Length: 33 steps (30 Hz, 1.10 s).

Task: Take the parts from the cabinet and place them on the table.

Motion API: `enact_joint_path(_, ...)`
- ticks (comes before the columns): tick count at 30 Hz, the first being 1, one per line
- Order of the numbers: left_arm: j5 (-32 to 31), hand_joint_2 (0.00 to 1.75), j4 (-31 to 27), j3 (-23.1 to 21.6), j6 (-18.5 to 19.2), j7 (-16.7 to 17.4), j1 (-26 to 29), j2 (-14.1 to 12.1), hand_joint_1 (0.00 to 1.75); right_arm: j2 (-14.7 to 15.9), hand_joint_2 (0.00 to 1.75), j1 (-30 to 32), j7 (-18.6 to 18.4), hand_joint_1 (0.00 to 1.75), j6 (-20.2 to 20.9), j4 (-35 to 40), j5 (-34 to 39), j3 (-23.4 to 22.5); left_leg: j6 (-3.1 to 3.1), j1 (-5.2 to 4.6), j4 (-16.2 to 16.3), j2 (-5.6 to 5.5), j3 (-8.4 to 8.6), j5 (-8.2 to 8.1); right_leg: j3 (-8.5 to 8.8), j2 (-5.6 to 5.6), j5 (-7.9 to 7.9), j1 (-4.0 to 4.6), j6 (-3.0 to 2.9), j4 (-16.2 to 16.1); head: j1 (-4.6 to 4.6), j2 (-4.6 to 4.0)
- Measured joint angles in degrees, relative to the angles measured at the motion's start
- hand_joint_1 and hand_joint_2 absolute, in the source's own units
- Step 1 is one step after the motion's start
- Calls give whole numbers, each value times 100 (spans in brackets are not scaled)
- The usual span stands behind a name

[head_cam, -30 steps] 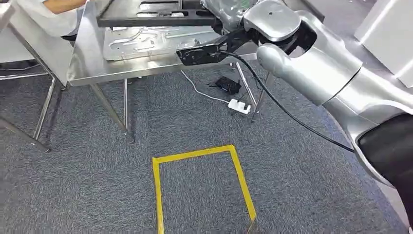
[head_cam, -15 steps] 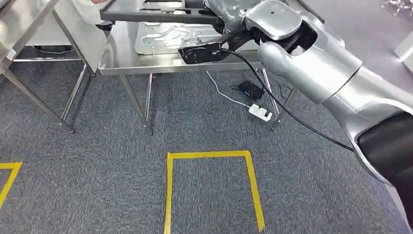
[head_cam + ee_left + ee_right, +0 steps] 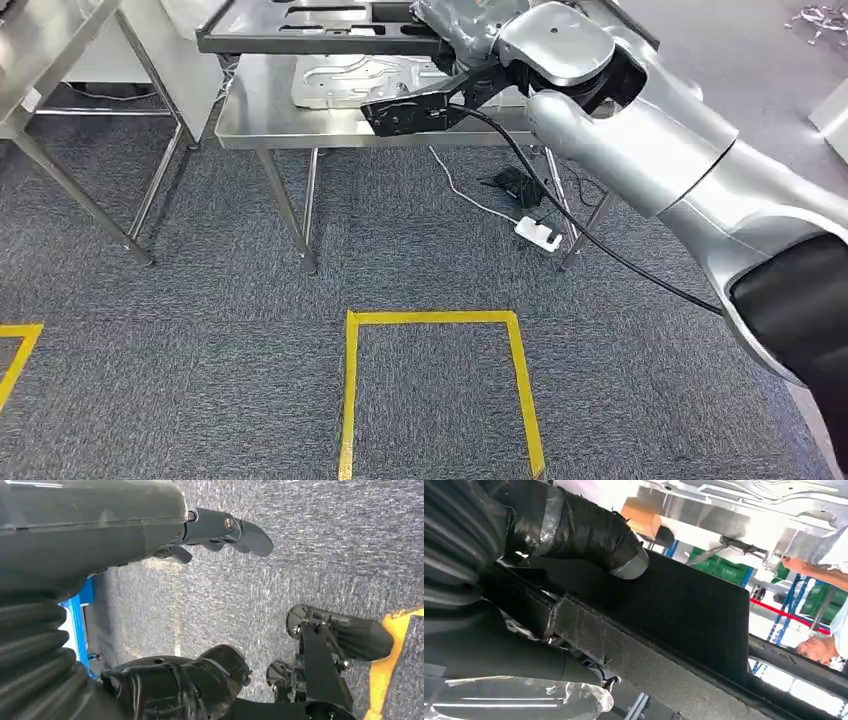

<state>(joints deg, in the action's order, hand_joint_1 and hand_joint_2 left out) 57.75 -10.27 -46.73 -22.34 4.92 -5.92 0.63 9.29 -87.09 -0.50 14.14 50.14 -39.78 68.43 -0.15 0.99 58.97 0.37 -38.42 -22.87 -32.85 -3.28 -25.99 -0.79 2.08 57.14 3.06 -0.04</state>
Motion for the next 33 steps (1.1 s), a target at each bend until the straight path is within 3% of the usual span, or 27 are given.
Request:
enact_joint_path(26,50,175,0,-7,-164,-42,0,0,0,-35,175,5,68,175,-81,-157,-37,0,-12,6,-41,5,28,29,-13,10,2,25,3,23,2,0)
enact_joint_path(28,59,175,0,-7,-164,-48,0,-9,0,-39,175,9,81,175,-83,-157,-50,2,29,-15,-9,5,15,0,-4,7,5,-16,20,6,7,0)
enact_joint_path(32,68,175,0,-7,-164,-48,3,-17,0,-79,175,18,46,175,-133,-157,-92,2,83,-35,-51,-2,39,-6,30,-12,4,-14,74,-29,9,0)
enact_joint_path(33,66,175,0,-7,-164,-48,8,-15,0,-79,175,21,33,175,-142,-160,-100,2,136,50,-165,-3,126,40,7,43,-37,-29,96,3,-13,0)
